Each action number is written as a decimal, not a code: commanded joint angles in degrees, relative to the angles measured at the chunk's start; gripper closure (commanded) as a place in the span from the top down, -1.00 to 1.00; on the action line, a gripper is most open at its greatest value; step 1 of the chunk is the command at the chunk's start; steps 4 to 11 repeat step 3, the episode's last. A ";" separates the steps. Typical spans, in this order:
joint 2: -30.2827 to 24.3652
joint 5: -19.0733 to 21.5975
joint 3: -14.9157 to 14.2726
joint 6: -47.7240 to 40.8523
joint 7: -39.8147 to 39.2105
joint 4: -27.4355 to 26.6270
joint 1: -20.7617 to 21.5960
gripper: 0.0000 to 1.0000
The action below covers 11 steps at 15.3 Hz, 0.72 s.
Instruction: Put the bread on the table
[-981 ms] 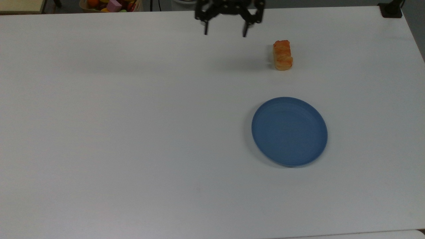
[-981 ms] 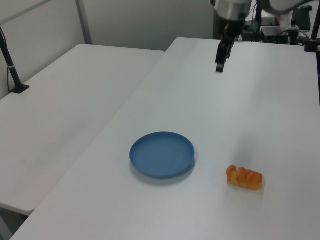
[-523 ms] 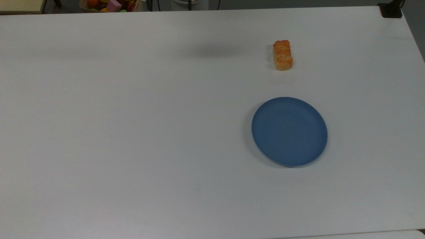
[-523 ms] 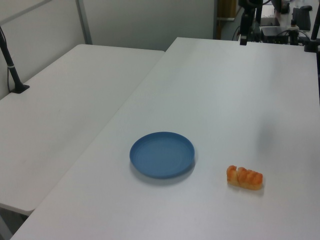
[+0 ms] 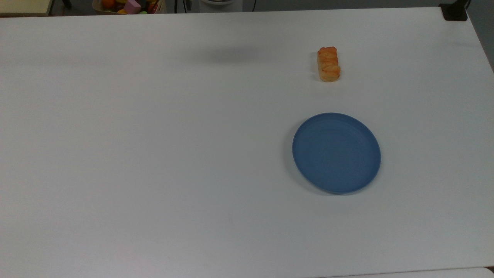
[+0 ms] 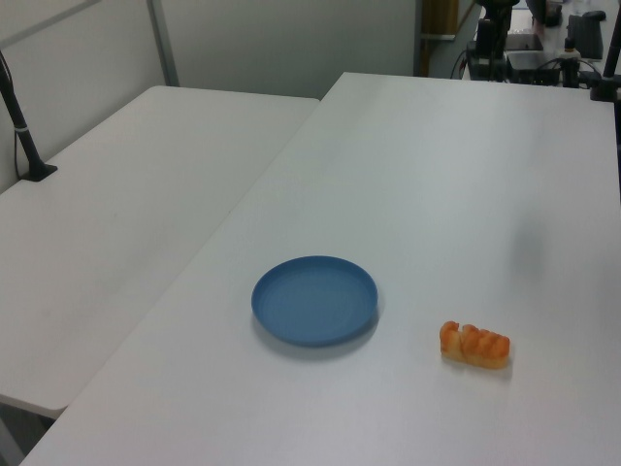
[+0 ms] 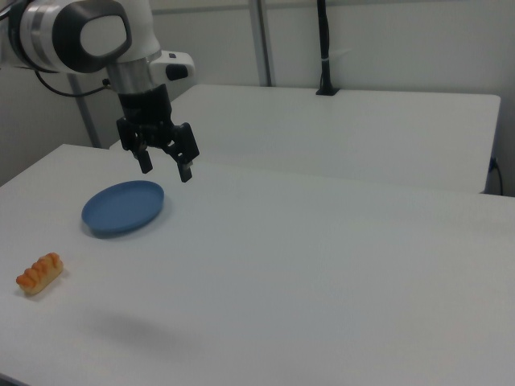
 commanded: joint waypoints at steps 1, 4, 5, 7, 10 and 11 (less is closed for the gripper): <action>-0.18 0.80 -1.74 -1.11 -0.20 -0.18 2.05 1.00; -0.10 0.89 -1.66 -1.37 -0.20 -0.18 1.79 1.00; -0.10 0.89 -1.66 -1.37 -0.20 -0.18 1.79 1.00; -0.10 0.89 -1.66 -1.37 -0.20 -0.18 1.79 1.00; -0.10 0.89 -1.66 -1.37 -0.20 -0.18 1.79 1.00; -0.10 0.89 -1.66 -1.37 -0.20 -0.18 1.79 1.00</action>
